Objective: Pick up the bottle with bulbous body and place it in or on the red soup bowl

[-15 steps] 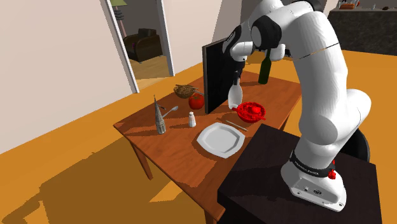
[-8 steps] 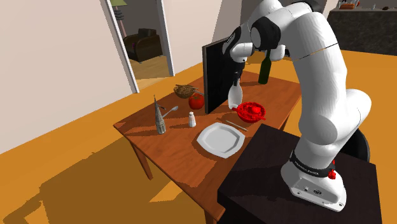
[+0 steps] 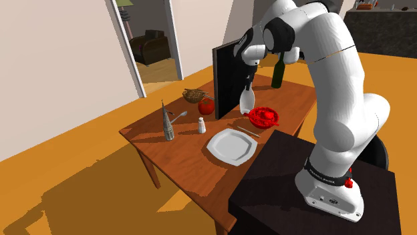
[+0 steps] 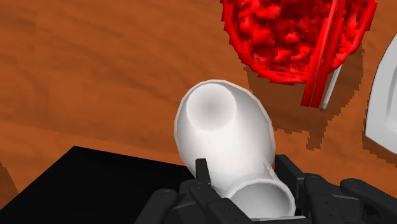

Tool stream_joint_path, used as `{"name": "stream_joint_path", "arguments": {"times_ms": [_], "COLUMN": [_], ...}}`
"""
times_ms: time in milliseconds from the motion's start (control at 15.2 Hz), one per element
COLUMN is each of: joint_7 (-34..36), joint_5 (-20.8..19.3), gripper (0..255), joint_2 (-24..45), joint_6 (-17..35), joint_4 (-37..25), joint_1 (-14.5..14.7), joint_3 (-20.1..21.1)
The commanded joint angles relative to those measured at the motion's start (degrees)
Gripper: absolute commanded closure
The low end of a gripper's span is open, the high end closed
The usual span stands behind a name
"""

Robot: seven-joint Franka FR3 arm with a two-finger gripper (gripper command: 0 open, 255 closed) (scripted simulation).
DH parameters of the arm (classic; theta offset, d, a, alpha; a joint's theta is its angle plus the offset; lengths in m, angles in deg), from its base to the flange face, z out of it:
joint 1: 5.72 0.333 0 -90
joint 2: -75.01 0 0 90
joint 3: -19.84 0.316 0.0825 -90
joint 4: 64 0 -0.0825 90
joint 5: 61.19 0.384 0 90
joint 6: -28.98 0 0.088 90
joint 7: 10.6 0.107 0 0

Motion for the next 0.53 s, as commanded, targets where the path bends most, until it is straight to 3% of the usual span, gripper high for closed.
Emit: {"name": "stream_joint_path", "arguments": {"times_ms": [0, 462], "joint_7": [0.0, 0.7], "joint_5": [0.0, -1.1], "gripper": [255, 255], "joint_2": [0.0, -2.0], "joint_6": [0.0, -2.6], "joint_4": [0.0, -0.7], "joint_1": [0.0, 0.5], "joint_3": [0.0, -0.8]}}
